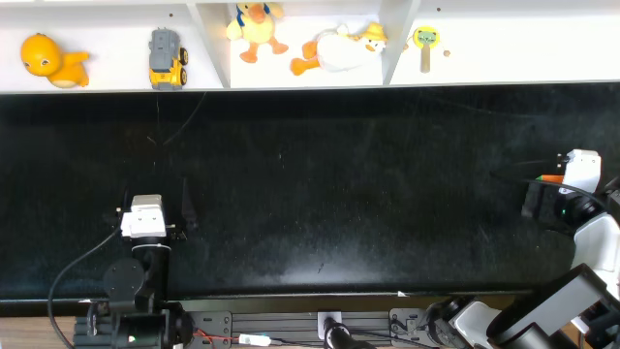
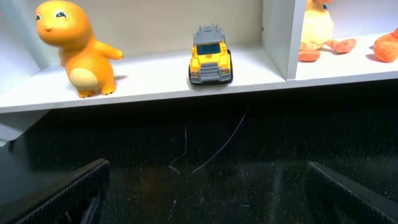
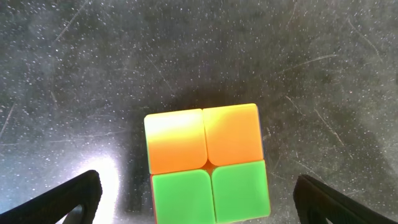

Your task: Store Toys

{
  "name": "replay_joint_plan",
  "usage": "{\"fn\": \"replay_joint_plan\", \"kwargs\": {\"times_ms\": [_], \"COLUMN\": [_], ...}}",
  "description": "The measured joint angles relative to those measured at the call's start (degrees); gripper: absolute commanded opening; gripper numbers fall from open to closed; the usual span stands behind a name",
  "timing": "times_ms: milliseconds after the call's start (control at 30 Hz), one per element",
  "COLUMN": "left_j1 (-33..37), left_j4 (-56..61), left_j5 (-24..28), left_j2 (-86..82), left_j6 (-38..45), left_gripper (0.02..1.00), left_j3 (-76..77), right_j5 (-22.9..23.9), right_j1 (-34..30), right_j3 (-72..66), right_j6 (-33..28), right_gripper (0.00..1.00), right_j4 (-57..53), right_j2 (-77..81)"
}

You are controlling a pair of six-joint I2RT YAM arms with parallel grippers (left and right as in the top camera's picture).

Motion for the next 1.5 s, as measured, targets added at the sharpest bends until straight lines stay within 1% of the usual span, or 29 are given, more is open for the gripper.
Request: {"fn": "replay_joint_plan", "kwargs": {"times_ms": [167, 267, 367, 500, 600, 700, 867, 1033, 1233, 1400, 1500], "left_j1": [0.0, 0.0, 0.0, 0.0, 0.0, 0.0, 0.0, 0.0, 0.0, 0.0, 0.0], "left_j4": [0.0, 0.0, 0.0, 0.0, 0.0, 0.0, 0.0, 0.0, 0.0, 0.0, 0.0], "left_j5": [0.0, 0.0, 0.0, 0.0, 0.0, 0.0, 0.0, 0.0, 0.0, 0.0, 0.0], "left_j2": [0.0, 0.0, 0.0, 0.0, 0.0, 0.0, 0.0, 0.0, 0.0, 0.0, 0.0], "left_j6": [0.0, 0.0, 0.0, 0.0, 0.0, 0.0, 0.0, 0.0, 0.0, 0.0, 0.0], "left_gripper": [0.998, 0.998, 0.998, 0.998, 0.998, 0.998, 0.998, 0.998, 0.998, 0.996, 0.996], "left_j3": [0.0, 0.0, 0.0, 0.0, 0.0, 0.0, 0.0, 0.0, 0.0, 0.0, 0.0], "right_j5": [0.3, 0.3, 0.5, 0.7, 0.7, 0.6, 0.6, 0.7, 0.7, 0.7, 0.7], "right_j1": [0.0, 0.0, 0.0, 0.0, 0.0, 0.0, 0.0, 0.5, 3.7, 7.0, 8.7], "right_j3": [0.0, 0.0, 0.0, 0.0, 0.0, 0.0, 0.0, 0.0, 1.5, 7.7, 12.3], "right_j6": [0.0, -0.1, -0.3, -0.2, -0.2, -0.2, 0.3, 2.6, 7.5, 12.0, 15.8], "right_gripper": [0.989, 0.947, 0.842, 0.599, 0.555, 0.489, 0.470, 0.470, 0.465, 0.459, 0.457], "right_j4": [1.9, 2.1, 2.0, 2.0, 2.0, 2.0, 2.2, 2.0, 0.9, -0.4, -1.0], "right_j2": [0.7, 2.2, 3.0, 3.1, 3.1, 3.1, 3.0, 1.4, -3.2, -3.6, -3.5]}}
